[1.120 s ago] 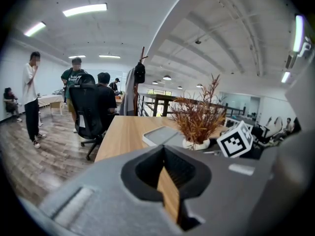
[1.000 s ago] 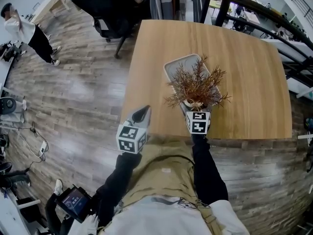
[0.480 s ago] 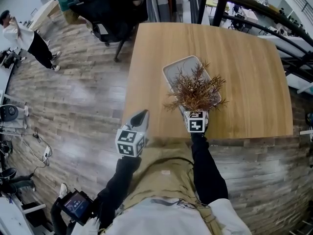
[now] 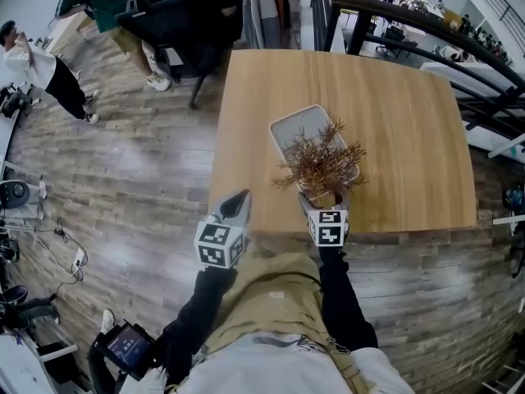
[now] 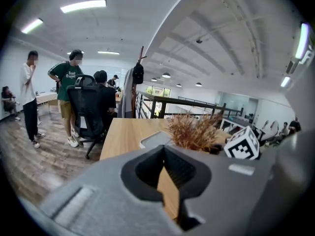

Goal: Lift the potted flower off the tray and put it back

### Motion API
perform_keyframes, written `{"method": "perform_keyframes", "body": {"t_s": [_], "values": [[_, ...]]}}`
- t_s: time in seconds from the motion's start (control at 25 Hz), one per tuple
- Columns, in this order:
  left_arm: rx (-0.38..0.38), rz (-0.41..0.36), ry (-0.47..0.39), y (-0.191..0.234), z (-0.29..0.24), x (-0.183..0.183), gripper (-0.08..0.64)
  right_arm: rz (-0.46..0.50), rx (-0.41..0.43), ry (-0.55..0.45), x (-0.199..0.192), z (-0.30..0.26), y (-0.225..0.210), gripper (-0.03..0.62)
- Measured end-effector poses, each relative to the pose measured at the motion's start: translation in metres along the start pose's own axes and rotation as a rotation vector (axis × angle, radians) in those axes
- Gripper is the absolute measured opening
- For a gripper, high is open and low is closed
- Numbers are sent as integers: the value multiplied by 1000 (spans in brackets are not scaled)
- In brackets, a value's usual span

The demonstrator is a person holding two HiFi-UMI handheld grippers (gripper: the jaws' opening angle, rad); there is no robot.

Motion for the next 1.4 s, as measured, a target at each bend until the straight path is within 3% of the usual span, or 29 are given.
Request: {"method": "perform_keyframes", "body": {"t_s": [0.4, 0.48, 0.56, 0.84, 1.08, 1.4], "values": [[-84, -5, -98, -25, 34, 100, 2, 52, -46, -106, 103, 132, 36, 281], [-93, -16, -122, -30, 42, 115, 2, 58, -56, -159, 126, 153, 43, 188], [-100, -25, -146, -31, 52, 129, 2, 59, -68, -229, 149, 172, 54, 10], [-106, -63, -244, -44, 56, 187, 2, 78, -36, -404, 230, 215, 54, 5], [-127, -102, -301, -54, 68, 213, 2, 53, 17, -498, 260, 239, 60, 5], [-148, -131, -334, -66, 74, 235, 2, 55, 40, -539, 278, 256, 65, 5]]}}
Point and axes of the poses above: the fingertips, and each gripper's own axes: z backward along the fingers, y to its left, x out of its top, the point moved 4 cm from there along z, backward along the fingers, and after that the axes turned 7 degrees about -z, right-handed, at the moved point
